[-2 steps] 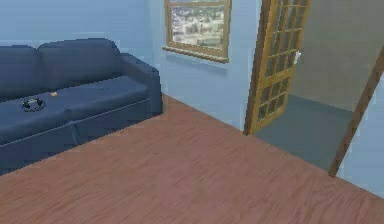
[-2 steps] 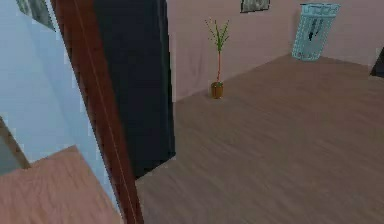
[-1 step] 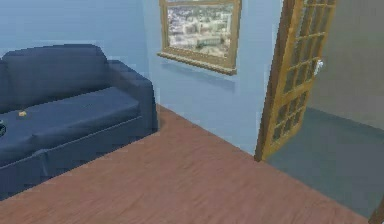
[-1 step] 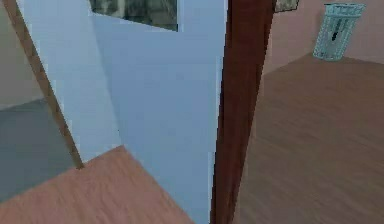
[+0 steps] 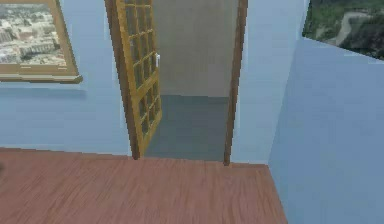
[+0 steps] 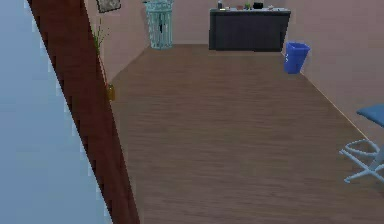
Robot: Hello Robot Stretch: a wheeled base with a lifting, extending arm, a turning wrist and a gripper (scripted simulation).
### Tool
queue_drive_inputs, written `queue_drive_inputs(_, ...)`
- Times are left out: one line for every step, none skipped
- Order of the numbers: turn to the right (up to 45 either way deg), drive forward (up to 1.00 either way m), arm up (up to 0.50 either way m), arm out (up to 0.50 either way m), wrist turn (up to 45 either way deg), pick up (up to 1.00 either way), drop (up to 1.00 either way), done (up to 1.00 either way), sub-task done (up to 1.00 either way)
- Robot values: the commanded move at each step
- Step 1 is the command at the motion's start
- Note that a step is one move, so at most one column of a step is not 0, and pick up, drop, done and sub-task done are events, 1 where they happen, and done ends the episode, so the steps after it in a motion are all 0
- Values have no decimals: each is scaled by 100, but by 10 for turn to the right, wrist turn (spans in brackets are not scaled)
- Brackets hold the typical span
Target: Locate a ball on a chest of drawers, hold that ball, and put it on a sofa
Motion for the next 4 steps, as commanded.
queue_drive_inputs(0, 15, 0, 0, 0, 0, 0, 0, 0)
queue_drive_inputs(-90, 0, 0, 0, 0, 0, 0, 0, 0)
queue_drive_inputs(0, 100, 0, 0, 0, 0, 0, 0, 0)
queue_drive_inputs(0, 15, 0, 0, 0, 0, 0, 0, 0)
